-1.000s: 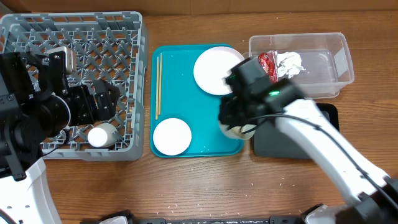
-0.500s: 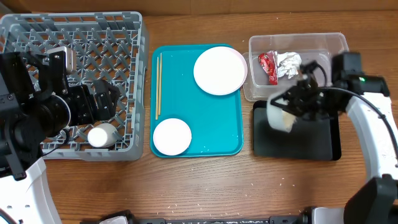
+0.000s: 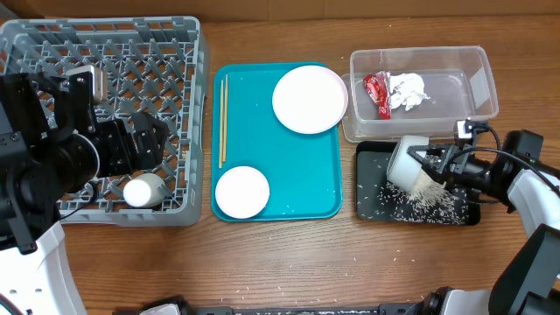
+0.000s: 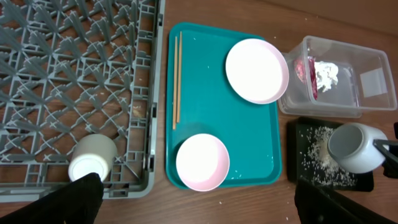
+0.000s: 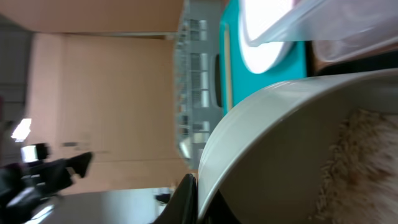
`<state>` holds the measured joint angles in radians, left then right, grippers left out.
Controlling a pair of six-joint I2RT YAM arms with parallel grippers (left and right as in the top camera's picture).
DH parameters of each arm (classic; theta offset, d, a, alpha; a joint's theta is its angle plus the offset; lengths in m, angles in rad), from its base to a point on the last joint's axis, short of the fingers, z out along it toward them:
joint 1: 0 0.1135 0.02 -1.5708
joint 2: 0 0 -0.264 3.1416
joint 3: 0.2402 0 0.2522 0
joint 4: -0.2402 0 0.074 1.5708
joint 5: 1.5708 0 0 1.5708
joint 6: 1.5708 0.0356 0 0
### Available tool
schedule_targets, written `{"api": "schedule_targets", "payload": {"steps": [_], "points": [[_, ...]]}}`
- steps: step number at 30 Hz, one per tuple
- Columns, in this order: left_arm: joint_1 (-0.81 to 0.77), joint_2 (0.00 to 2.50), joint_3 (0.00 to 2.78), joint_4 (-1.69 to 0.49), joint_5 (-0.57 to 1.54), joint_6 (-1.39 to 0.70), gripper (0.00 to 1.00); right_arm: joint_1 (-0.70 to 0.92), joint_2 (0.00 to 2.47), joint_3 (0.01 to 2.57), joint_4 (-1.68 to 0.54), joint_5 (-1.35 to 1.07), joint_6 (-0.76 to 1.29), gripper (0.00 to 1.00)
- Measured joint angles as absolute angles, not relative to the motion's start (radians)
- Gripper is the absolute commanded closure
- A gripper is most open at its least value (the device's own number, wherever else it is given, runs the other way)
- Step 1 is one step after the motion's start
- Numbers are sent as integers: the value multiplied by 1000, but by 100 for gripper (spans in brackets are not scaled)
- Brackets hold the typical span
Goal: Sort waste into correct bins and load items into the dishwasher
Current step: 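Tip the grey bowl over the black tray to pour out the rice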
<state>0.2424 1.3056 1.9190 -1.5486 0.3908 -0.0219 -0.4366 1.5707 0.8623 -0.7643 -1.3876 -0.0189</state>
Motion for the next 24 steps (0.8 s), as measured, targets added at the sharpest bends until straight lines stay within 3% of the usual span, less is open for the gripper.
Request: {"api": "schedule_targets", "payload": {"steps": [9, 24], "points": [[242, 1306, 1919, -1549, 392, -22, 0, -464, 1571, 860, -785, -1515, -23, 96], [242, 1306, 1919, -1549, 393, -22, 0, -462, 1571, 854, -833, -1472, -72, 96]]}}
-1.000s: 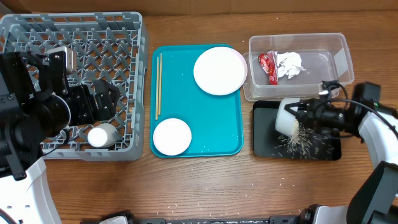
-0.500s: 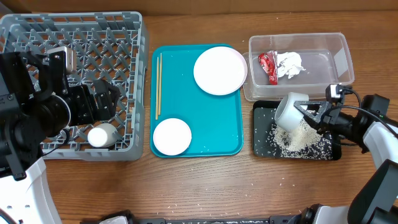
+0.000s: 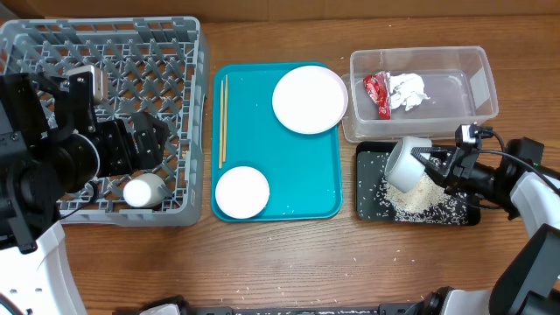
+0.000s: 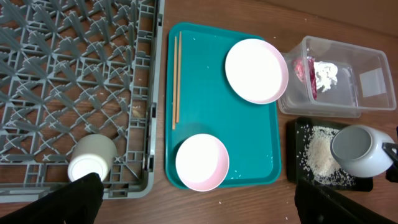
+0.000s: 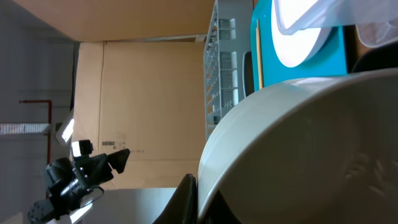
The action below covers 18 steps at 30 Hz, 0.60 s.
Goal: Sort waste into correct bins and load items into the dishwasher
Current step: 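Tip the grey bowl over the black tray to pour out the rice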
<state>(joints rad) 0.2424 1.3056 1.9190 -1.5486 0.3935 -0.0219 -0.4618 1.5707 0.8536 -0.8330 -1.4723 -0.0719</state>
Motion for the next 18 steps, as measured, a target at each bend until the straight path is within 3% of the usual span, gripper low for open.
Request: {"api": "schedule_targets", "payload": {"steps": [18], "points": [[242, 1306, 1919, -1549, 393, -22, 0, -373, 1559, 856, -655, -1462, -11, 96]]}}
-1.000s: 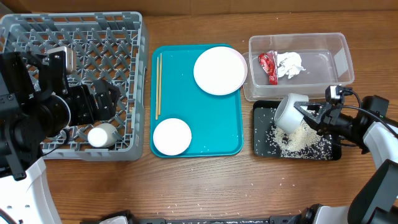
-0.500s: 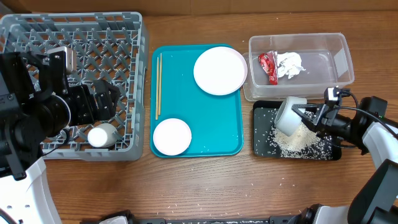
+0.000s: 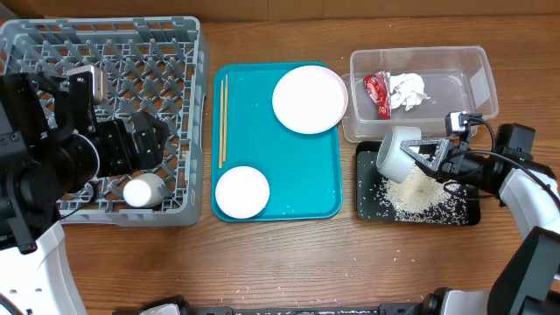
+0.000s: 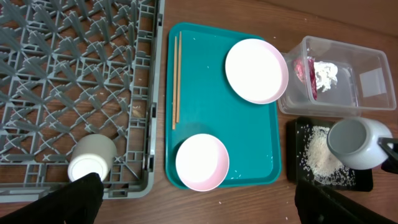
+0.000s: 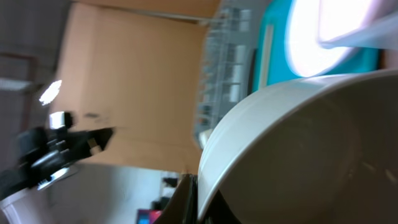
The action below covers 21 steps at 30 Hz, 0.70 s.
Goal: Sort waste into correct bins and load items into the dishwasher
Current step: 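Tip the grey bowl over the black tray to pour out the rice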
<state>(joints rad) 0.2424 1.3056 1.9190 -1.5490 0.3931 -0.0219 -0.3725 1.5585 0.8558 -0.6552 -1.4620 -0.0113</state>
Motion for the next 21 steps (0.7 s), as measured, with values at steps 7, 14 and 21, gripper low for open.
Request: {"api": "schedule_targets", "payload": {"steps": [7, 14, 21], "points": [[242, 1306, 1919, -1549, 393, -22, 0, -345, 1557, 857, -685, -1452, 1, 96], [242, 1306, 1919, -1549, 393, -22, 0, -295, 1557, 859, -656, -1354, 72, 96], [242, 1306, 1919, -1549, 393, -22, 0, -200, 1544, 881, -671, -1293, 197, 96]]}}
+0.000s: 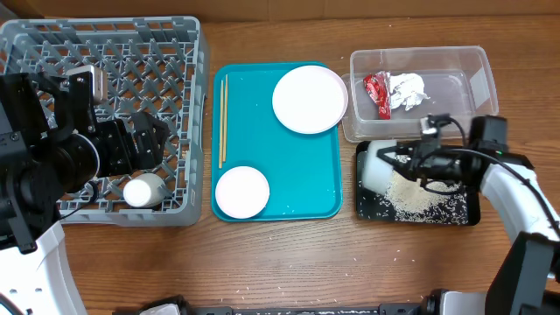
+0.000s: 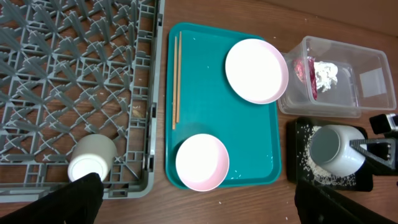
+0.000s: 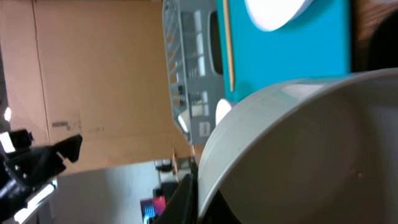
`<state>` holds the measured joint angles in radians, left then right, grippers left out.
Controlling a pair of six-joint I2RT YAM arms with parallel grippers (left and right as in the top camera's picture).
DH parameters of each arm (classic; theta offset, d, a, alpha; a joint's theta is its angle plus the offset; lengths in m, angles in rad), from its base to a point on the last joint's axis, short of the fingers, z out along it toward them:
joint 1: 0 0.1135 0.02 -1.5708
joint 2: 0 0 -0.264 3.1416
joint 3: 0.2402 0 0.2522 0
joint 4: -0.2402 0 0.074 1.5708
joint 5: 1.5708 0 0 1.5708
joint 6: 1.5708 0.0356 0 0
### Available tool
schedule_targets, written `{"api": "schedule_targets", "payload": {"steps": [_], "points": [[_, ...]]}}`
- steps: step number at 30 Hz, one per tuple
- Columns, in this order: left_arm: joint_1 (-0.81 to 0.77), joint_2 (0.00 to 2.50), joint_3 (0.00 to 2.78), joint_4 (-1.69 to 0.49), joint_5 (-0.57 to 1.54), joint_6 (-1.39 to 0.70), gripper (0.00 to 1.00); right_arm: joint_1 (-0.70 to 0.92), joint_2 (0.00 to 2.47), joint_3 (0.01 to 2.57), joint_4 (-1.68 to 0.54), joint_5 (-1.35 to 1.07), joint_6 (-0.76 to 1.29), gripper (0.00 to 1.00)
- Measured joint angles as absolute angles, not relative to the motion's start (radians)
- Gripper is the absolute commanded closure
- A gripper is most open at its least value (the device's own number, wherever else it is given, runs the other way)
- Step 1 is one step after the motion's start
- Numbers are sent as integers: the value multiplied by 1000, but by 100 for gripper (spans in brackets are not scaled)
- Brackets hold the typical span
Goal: Sort waste into correct bins and load items into the dishwasher
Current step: 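Tip the grey bowl over the black tray to pour out the rice, then set the empty grey bowl back on the teal tray with right gripper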
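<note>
My right gripper [image 1: 409, 163] is shut on the rim of a white cup [image 1: 378, 166], held on its side over the left end of the black tray [image 1: 366, 206]. A heap of rice [image 1: 418, 199] lies on that tray. In the right wrist view the cup [image 3: 298, 155] fills the frame and its inside looks empty. On the teal tray [image 1: 289, 157] lie a pink bowl [image 1: 241, 192], a pink plate [image 1: 309, 99] and chopsticks [image 1: 222, 118]. My left gripper [image 1: 147, 142] hangs open over the grey dish rack [image 1: 175, 52], where another white cup [image 1: 144, 190] sits.
A clear bin [image 1: 477, 87] behind the black tray holds a red wrapper [image 1: 377, 93] and crumpled paper [image 1: 408, 90]. A few rice grains lie scattered on the wooden table in front of the trays.
My right gripper has carried the white cup left and lower, from above the middle of the black tray to its left end. The left arm has not moved.
At first my right gripper held the cup tipped over the black tray, with rice falling out. Then the cup looked empty and the rice lay heaped on the tray. After that the cup stood higher and further left, and now it is at the tray's left end.
</note>
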<state>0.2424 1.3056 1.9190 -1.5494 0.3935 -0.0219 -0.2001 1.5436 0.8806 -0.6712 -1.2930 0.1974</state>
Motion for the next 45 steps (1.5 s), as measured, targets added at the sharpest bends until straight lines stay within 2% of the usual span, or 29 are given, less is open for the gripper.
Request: {"api": "schedule_targets", "payload": {"steps": [5, 13, 16, 20, 22, 23, 25, 26, 32, 38, 45], "points": [[242, 1306, 1919, -1549, 393, -22, 0, 23, 1457, 1004, -672, -1155, 221, 96], [242, 1306, 1919, -1549, 393, -22, 0, 630, 1429, 1126, -682, -427, 261, 96], [242, 1306, 1919, -1549, 393, -22, 0, 745, 1507, 1126, -666, -194, 270, 96], [242, 1306, 1919, -1549, 393, -22, 0, 781, 1623, 1125, -616, 2, 277, 96], [242, 1306, 1919, -1549, 393, -22, 0, 778, 1663, 1124, -594, 45, 278, 78], [242, 1306, 1919, -1549, 393, -22, 0, 778, 1672, 1124, -590, 53, 276, 58], [242, 1306, 1919, -1549, 393, -22, 0, 778, 1679, 1124, -579, 60, 283, 33], [242, 1306, 1919, -1549, 393, -22, 0, 779, 1679, 1124, -577, 64, 281, 27], [242, 1306, 1919, -1549, 393, -22, 0, 779, 1674, 1174, -707, 63, 284, 20], [242, 1306, 1919, -1549, 393, -22, 0, 779, 1633, 1372, -901, 22, 284, 20], [242, 1306, 1919, -1549, 393, -22, 0, 779, 1600, 1485, -956, -72, 285, 19]]}}
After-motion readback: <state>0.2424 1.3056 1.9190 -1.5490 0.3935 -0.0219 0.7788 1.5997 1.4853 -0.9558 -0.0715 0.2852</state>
